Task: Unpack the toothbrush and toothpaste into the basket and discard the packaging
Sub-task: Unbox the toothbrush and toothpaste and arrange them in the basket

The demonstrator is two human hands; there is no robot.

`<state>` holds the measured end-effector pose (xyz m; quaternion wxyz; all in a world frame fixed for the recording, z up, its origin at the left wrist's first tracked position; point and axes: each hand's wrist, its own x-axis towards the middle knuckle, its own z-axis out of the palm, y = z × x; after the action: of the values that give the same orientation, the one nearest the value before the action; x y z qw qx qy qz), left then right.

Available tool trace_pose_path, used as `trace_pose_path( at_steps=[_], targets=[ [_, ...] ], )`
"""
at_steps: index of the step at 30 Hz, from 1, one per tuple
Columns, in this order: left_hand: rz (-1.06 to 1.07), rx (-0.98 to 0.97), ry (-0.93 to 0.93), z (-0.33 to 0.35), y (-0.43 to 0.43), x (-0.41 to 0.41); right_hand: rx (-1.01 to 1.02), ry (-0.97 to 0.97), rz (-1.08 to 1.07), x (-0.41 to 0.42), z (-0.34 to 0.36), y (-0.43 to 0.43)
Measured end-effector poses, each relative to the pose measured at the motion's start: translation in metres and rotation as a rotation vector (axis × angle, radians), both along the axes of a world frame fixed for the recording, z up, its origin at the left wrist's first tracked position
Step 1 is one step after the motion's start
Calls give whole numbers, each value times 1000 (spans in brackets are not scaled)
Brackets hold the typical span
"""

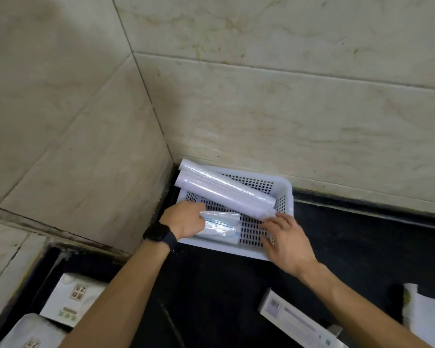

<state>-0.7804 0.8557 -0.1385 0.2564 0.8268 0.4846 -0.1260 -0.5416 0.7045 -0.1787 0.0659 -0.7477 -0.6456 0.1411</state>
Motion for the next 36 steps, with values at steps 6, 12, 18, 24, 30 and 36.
trace_pose_path(
  at_steps=[6,12,18,24,30,36],
  targets=[
    [-168,112,233,-39,-2,27,-19,119,-290,22,-23,-22],
    [-271,243,401,-60,-8,32,-1,412,-402,9,-31,-28],
    [-134,-69,147,-60,-6,49,-89,538,-407,10,-27,-28],
    [-177,-15,183,-70,-8,41,-91,564,-372,12,-27,-27],
    [-95,37,42,-62,-19,37,-112,339,-404,13,-36,-45],
    [346,483,-206,-72,-44,-35,145,-25,-5,1,-1,32]
  ],
)
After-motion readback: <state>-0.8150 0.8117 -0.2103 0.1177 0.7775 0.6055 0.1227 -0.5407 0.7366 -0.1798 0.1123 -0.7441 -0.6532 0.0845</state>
